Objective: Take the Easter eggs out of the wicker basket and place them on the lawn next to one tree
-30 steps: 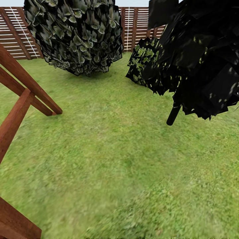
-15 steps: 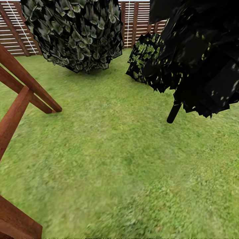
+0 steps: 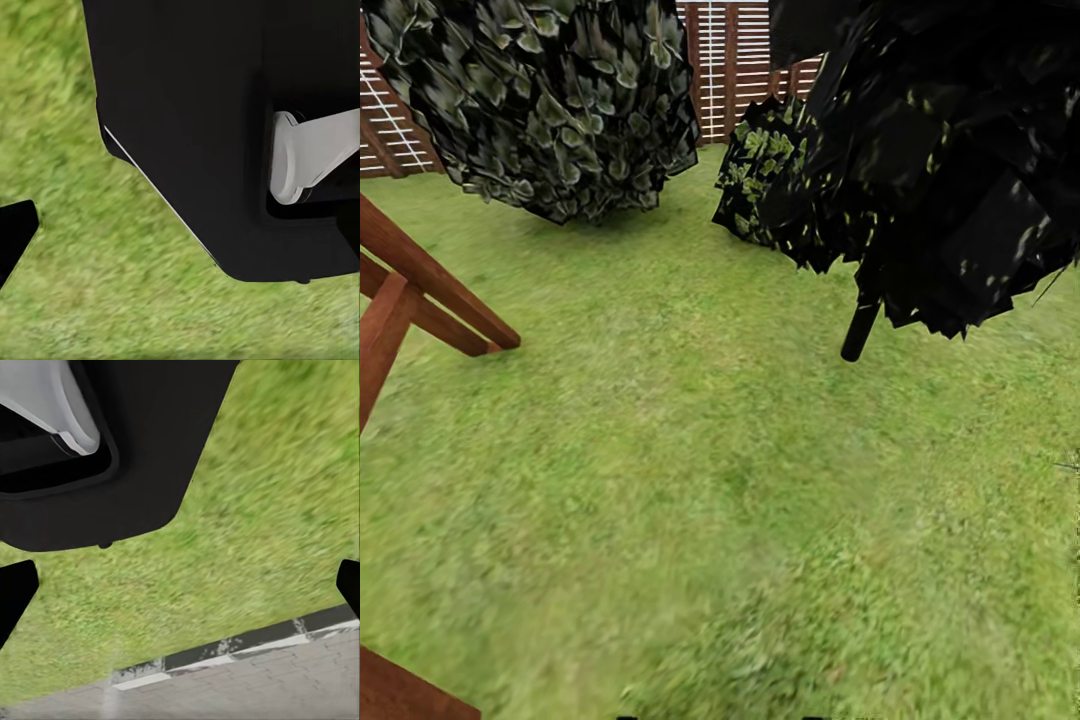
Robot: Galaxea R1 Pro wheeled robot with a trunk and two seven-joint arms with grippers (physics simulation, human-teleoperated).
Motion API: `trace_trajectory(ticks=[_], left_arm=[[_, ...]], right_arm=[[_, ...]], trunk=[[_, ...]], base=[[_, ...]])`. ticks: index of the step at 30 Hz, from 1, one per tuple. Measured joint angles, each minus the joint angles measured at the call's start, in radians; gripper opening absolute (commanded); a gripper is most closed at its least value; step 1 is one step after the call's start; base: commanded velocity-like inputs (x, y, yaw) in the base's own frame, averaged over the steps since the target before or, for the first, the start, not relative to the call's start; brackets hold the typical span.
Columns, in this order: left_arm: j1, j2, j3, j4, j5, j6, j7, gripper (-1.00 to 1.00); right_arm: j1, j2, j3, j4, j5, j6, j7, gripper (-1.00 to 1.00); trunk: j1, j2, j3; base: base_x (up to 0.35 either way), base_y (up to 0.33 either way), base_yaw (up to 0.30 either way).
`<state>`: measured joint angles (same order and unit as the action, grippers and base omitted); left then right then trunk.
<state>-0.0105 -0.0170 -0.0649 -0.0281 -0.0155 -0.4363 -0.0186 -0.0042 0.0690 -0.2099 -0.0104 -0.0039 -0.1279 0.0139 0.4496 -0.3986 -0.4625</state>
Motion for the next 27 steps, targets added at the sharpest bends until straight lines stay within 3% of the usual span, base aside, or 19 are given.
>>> trace_trajectory(ticks=[27], left_arm=[[0.000,0.000,0.000,0.000,-0.001,0.000,0.000,1.00]], right_arm=[[0.000,0.000,0.000,0.001,0.000,0.000,0.000,1.00]], trunk=[[0.000,0.000,0.000]], base=[[0.000,0.249,-0.296]])
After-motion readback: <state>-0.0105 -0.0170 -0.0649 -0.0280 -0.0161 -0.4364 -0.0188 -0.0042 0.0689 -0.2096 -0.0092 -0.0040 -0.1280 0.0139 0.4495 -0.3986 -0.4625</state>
